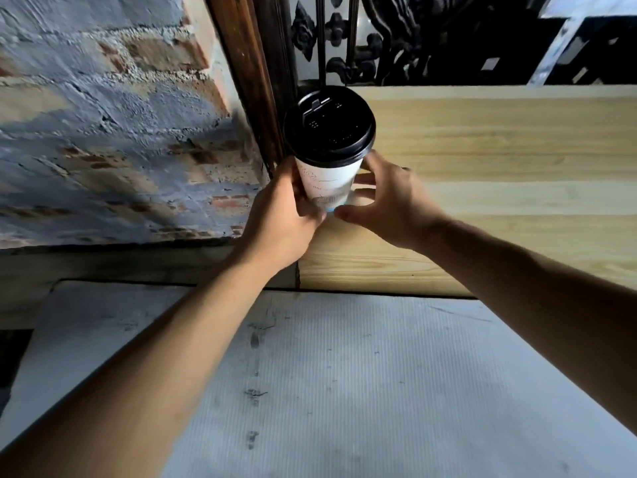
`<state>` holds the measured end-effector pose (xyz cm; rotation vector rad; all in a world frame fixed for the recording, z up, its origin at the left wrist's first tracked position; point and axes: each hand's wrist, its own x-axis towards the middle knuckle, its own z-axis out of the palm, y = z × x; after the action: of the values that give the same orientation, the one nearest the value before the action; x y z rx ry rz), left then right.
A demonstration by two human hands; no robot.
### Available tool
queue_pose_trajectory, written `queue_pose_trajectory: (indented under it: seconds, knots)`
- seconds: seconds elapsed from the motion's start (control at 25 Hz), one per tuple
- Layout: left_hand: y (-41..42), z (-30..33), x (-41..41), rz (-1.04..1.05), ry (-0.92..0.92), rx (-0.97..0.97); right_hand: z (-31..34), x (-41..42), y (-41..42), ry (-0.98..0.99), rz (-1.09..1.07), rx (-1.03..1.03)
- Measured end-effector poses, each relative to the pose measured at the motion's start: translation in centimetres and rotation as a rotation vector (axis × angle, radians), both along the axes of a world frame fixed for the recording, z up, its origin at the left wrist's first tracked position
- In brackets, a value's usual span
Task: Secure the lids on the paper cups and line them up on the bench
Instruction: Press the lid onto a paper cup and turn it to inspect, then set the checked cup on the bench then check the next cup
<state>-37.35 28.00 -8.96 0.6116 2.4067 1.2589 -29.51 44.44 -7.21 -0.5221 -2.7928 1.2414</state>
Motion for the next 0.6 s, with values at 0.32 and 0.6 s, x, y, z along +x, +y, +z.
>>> queue_pose_trajectory:
  seconds: [0.32, 0.6]
  knots:
    - [-6.4, 4.3, 7.7, 0.111, -0.024, -0.060, 5.7, 8.8, -0.8, -0.200, -0.033, 0.122]
    - [-12.1, 10.3, 20.5, -0.220, 0.135, -0.114, 13.7, 22.3, -5.6, -0.237, -0.097, 0.152]
